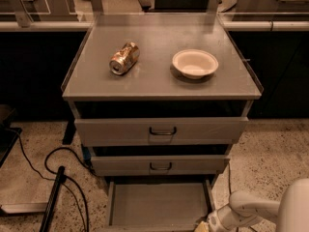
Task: Close bottom drawer
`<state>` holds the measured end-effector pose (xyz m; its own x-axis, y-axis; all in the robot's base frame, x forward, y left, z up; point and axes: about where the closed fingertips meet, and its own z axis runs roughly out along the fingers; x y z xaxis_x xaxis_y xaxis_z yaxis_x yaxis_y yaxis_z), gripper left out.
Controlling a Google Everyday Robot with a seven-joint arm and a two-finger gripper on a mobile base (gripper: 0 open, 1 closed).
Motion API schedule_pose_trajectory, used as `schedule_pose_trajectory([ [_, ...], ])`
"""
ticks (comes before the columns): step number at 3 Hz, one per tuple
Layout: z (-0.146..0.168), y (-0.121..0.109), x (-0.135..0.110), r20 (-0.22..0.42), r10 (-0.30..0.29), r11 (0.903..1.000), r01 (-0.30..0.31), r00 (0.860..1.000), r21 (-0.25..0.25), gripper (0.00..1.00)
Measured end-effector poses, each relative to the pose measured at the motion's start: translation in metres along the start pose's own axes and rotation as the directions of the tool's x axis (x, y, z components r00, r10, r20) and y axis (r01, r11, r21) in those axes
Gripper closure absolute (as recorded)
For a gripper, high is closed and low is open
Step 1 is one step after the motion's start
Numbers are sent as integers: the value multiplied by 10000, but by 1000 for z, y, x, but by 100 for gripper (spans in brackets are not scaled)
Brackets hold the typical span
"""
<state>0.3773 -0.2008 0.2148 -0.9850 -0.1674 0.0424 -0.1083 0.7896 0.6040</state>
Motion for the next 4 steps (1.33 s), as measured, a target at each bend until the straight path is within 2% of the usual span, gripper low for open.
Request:
schedule_pose_trajectory([
  [1, 16, -15, 10, -111, 788, 9969, -789, 9968, -80, 100],
  [2, 19, -26, -3, 370, 1164, 9930, -1171, 9925, 153, 100],
  [4, 14, -28, -41, 1317, 945, 9922, -1041, 9868, 684, 100],
])
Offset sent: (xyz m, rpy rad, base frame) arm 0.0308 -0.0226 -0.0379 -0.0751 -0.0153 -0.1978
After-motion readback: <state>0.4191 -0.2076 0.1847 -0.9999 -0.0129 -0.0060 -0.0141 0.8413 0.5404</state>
